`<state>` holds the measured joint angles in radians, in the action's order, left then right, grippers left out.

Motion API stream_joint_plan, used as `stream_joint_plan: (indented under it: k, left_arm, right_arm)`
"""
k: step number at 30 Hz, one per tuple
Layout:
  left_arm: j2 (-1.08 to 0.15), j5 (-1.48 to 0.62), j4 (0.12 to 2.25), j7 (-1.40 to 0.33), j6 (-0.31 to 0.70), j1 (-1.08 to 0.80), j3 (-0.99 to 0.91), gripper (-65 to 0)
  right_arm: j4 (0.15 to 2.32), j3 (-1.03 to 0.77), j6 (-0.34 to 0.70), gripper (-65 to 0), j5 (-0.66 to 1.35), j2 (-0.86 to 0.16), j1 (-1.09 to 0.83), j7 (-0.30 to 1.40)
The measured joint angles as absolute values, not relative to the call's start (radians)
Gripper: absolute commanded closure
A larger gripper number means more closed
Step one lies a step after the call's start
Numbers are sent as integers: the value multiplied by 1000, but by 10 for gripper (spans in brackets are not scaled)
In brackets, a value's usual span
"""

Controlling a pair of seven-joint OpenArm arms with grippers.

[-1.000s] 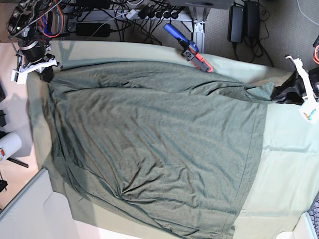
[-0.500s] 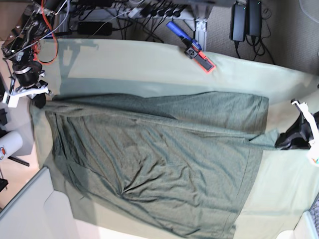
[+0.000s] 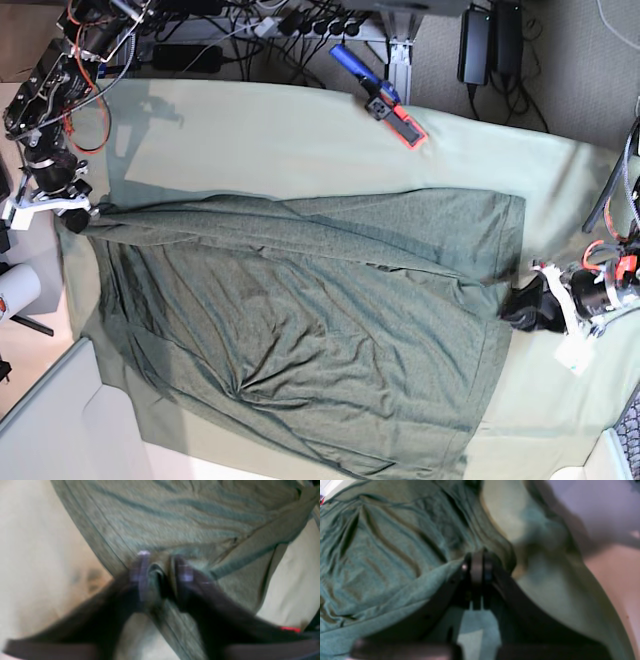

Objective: Fold the T-shirt properly
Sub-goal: 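Lift the shoulder corners and drag them toward the hem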

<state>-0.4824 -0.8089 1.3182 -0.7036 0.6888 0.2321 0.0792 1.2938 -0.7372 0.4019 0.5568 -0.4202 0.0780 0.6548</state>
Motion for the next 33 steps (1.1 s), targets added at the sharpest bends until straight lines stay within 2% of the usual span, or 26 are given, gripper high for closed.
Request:
stream_joint_plan:
  k: [2,9,11,15,17,22,33]
  left_arm:
    - [-485,-854,1319,-783,689,233,78,-370]
    - [-529,-1127,1322,-1031,689,213,81,-370]
    - [-559,-1143,1349,-1041,690,175,78,-370]
    - [-596,-1117,1461,-1032,687,44,81,-370]
    - [-604,-1106,1510,-1026,688,-13,80,-370]
    - [-598,-966,1527,-953,689,-104,81,-370]
    - [-500,-886,1525,-906,688,-92,31,-370]
  right_arm:
    - [1294,-737,402,0,549,-420,77,656]
    - [1294,-737,402,0,548,-420,77,655]
    - [1294,-737,402,-41,545,-420,76,655]
    - [1293,-737,402,-187,537,-419,76,656]
    - [1291,-737,402,-218,536,-420,75,656]
    - [1291,-737,402,-217,535,-418,76,655]
    - [1291,-737,402,-217,535,-371,75,655]
